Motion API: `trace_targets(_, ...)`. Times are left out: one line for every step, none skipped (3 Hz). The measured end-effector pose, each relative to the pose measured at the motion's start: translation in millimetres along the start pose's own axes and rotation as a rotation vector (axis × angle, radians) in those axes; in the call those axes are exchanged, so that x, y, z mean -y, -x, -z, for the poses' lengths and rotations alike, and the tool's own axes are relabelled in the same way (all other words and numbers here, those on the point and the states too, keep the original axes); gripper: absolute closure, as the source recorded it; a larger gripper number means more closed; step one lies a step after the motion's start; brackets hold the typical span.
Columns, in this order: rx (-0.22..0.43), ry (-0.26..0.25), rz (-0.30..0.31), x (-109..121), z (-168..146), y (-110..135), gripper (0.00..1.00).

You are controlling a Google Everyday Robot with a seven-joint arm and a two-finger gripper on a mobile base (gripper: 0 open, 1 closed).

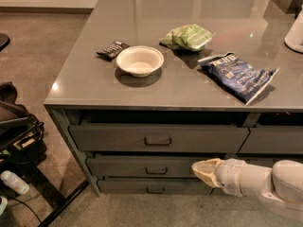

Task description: Close top drawer

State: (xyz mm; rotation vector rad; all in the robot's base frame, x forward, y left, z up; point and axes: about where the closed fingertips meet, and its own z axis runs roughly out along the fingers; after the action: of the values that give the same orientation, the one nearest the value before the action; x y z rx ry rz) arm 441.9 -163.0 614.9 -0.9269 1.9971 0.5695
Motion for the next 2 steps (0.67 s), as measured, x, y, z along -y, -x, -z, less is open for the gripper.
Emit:
trace_targets(0.0,0.0,0.0,0.0,0.0,0.0,0.13)
trace_targets(0.0,0.0,0.0,0.0,0.0,0.0,0.0)
